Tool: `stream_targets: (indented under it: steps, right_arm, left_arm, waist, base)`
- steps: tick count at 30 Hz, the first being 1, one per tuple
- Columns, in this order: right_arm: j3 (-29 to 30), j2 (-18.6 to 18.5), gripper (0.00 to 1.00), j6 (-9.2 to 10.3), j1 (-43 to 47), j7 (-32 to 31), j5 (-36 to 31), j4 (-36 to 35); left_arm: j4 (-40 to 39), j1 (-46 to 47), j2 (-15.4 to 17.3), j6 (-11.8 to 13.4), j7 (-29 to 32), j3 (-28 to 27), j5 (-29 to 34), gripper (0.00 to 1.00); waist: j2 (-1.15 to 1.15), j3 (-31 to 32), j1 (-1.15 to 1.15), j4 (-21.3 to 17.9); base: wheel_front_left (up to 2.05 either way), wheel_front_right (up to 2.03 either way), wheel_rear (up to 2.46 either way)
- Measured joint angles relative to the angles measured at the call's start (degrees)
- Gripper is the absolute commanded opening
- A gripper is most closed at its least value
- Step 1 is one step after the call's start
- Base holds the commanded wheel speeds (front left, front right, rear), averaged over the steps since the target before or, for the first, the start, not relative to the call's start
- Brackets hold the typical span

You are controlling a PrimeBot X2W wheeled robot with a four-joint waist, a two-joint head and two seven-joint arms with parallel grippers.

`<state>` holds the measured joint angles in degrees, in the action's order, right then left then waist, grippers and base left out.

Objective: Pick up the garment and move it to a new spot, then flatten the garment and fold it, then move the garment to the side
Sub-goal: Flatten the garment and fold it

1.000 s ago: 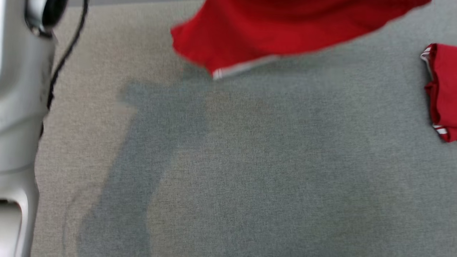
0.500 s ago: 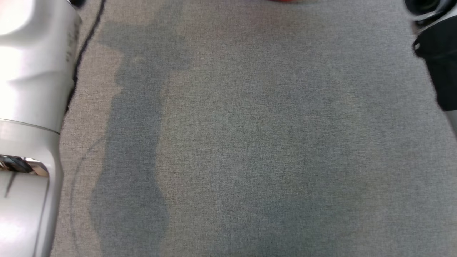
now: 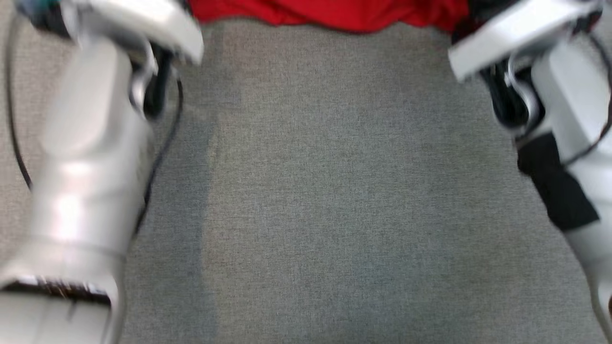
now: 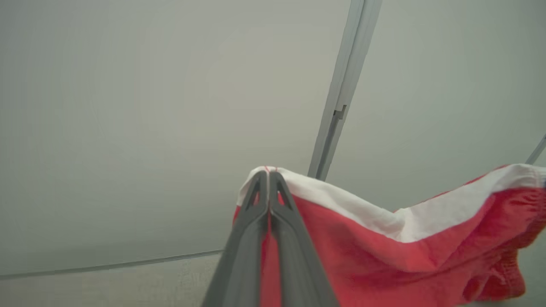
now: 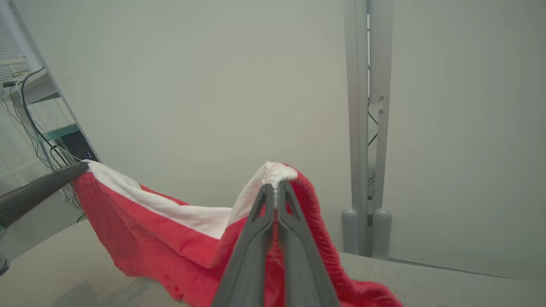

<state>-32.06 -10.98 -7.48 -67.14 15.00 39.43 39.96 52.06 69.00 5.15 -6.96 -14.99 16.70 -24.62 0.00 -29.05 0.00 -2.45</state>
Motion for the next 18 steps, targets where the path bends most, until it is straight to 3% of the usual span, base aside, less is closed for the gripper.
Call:
stream_targets:
  steps: [11, 18]
  right_arm:
    - [5.7, -2.3, 0.0, 0.0, 32.9, 0.0, -0.8, -17.0]
    - [10.3, -2.1, 0.0, 0.0, 48.5, 0.1, -6.0, -24.4]
  left_arm:
    - [-27.2, -36.9, -0.7, 1.0, 0.0, -6.4, 6.9, 0.0]
    - [-41.4, -56.7, -1.2, 2.5, 0.0, -8.6, 9.2, 0.0]
  waist:
    - [0.0, 6.6, 0.0, -0.6]
    - [0.0, 11.9, 0.0, -1.3]
  base:
    - [0.0, 0.0, 0.0]
    - [0.0, 0.0, 0.0]
